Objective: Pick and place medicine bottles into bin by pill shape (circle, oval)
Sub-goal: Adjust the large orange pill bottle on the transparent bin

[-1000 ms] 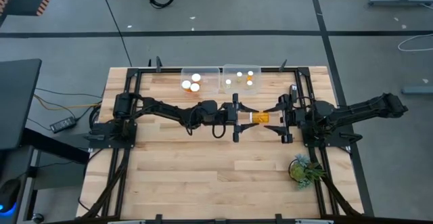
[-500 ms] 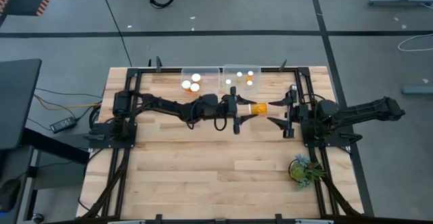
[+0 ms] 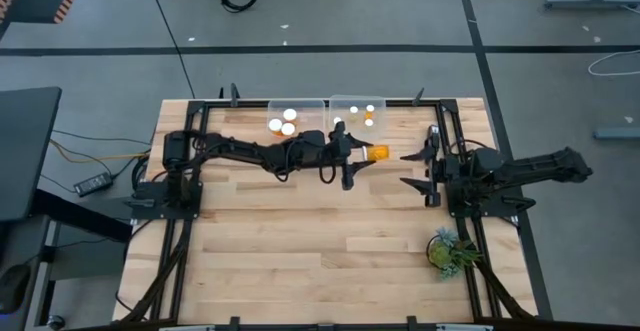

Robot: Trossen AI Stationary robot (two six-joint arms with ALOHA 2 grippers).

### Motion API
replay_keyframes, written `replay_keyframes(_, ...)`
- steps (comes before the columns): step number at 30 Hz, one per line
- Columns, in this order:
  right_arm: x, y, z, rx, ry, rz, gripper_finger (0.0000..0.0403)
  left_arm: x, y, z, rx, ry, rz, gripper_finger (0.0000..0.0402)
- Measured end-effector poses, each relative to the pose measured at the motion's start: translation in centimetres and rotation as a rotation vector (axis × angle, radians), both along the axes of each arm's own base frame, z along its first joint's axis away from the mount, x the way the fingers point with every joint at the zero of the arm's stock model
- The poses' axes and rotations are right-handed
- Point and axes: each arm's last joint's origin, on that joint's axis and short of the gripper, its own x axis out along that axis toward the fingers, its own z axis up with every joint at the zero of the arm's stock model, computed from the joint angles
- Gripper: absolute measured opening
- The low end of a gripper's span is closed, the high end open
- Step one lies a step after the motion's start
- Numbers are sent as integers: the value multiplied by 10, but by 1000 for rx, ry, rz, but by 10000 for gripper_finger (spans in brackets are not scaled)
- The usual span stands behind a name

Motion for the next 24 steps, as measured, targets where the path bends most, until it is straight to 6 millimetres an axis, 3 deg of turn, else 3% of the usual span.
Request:
replay_keyframes(9,-6,1,-23,63,28,59,257,-2,16,-2,-16,16,37,209)
replay_keyframes(18,-4,2,-49,91,94,98,257,-10,49,-12,-81,113,119,225)
replay_keyframes(24,-4,4,-58,126,150,155,257,-15,66,-15,-109,139,163,210)
